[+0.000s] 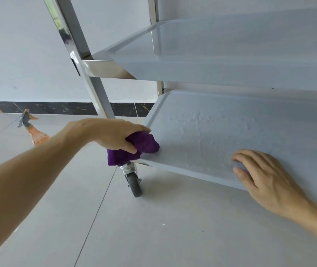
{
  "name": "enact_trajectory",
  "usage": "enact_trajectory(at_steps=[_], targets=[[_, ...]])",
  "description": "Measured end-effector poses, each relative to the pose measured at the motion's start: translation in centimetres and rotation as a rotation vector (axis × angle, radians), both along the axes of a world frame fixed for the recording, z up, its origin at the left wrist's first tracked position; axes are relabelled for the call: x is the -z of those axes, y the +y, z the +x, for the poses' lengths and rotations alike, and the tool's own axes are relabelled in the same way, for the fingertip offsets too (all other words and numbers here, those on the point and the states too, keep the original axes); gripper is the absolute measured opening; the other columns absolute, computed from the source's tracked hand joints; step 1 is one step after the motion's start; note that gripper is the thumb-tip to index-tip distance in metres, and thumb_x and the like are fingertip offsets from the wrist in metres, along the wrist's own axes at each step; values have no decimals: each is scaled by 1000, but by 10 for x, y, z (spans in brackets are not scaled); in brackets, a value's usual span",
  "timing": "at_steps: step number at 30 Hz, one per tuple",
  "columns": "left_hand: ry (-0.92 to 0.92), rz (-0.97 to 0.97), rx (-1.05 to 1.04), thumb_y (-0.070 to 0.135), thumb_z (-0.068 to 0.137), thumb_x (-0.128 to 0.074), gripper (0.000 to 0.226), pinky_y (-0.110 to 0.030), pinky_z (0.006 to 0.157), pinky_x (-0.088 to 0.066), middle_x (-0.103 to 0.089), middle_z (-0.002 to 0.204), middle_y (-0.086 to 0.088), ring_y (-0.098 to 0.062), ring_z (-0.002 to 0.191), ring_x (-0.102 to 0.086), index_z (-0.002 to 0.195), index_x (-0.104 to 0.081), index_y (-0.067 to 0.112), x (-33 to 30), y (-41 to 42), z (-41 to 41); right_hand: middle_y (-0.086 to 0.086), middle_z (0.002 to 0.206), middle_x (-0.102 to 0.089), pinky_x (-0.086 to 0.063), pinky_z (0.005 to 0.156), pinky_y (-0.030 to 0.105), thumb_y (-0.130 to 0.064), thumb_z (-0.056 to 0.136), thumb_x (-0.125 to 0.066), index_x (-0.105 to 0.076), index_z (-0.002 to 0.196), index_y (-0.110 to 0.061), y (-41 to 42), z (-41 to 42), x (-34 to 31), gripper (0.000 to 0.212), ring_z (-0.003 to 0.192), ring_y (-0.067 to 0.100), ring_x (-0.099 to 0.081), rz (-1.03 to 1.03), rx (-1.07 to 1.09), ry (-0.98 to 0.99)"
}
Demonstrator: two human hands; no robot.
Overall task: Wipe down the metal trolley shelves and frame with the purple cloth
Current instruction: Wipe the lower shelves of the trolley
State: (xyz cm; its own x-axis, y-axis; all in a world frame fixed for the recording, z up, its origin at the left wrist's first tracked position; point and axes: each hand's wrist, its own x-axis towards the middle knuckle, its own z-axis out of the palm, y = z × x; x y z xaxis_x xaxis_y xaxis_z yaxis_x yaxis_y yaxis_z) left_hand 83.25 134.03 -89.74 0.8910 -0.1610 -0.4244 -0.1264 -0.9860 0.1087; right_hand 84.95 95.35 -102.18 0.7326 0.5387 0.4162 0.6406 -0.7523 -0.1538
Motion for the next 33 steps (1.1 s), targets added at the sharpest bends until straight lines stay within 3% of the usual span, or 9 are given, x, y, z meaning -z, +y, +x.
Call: enact_trajectory(at_steps=[4, 8, 12, 14, 16, 19, 22, 28, 33], targets=[[49, 65, -4, 33, 90, -64, 74, -38, 92, -48, -55, 131, 0, -22, 105, -54, 150, -21, 36, 27, -8, -4, 3, 120, -62, -47, 93, 44, -40, 98, -35, -63, 114, -12, 1, -2, 2, 43, 109, 31, -59, -25, 35, -10], [-43, -91, -51, 37, 84, -71, 96, -33, 97, -43, -40, 147, 6, -22, 123, -47, 154, -7, 31, 56, -4, -18, 3, 120, -61, -44, 94, 41, -39, 98, -34, -63, 114, -13, 0, -4, 3, 43, 109, 30, -59, -56, 53, -20], [-368, -186, 13, 35, 80, -77, 97, -30, 110, -34, -36, 149, -1, -22, 136, -36, 153, -17, 15, 80, -18, -37, 2, 120, -60, -45, 93, 42, -37, 100, -32, -63, 113, -13, 0, -4, 2, 41, 108, 30, -58, -87, 30, -50], [-574, -69, 125, 35, 80, -77, 92, -35, 111, -34, -43, 147, -8, -28, 135, -40, 150, -26, 7, 89, -36, -39, 2, 120, -59, -44, 93, 41, -36, 100, -32, -63, 114, -13, 0, -4, 2, 41, 108, 29, -58, -90, 27, -62], [-666, 32, 207, 40, 74, -80, 97, -39, 109, -38, -47, 142, -11, -30, 130, -45, 148, -31, 2, 96, -64, -36, 2, 120, -60, -43, 94, 39, -36, 100, -32, -63, 115, -13, 0, -4, 2, 42, 109, 28, -57, -83, 40, -65], [-701, 26, 296, 46, 68, -83, 105, -40, 103, -43, -50, 138, -10, -30, 123, -49, 148, -31, 3, 106, -101, -26, 1, 123, -60, -41, 96, 39, -38, 99, -31, -64, 117, -13, -2, -4, 2, 45, 112, 27, -57, -86, 47, -48], [-694, 13, 352, 47, 75, -77, 103, -34, 105, -40, -43, 145, -3, -23, 128, -45, 154, -19, 13, 105, -95, -20, 0, 125, -60, -40, 98, 38, -40, 99, -31, -64, 119, -15, -6, -4, 0, 46, 114, 27, -57, -91, 34, -14], [-625, 80, 134, 40, 77, -77, 105, -34, 109, -38, -32, 152, 6, -20, 136, -37, 156, -9, 24, 98, -16, -31, 0, 125, -62, -39, 101, 36, -39, 100, -33, -66, 117, -14, -1, -5, -2, 44, 117, 25, -56, -76, -7, 16], [-628, 86, 119, 44, 72, -82, 110, -38, 114, -31, -36, 152, 1, -25, 139, -33, 155, -16, 15, 103, -42, -28, 3, 123, -64, -41, 101, 39, -35, 99, -35, -68, 114, -9, 2, -4, -3, 44, 117, 27, -57, -32, -51, 42]])
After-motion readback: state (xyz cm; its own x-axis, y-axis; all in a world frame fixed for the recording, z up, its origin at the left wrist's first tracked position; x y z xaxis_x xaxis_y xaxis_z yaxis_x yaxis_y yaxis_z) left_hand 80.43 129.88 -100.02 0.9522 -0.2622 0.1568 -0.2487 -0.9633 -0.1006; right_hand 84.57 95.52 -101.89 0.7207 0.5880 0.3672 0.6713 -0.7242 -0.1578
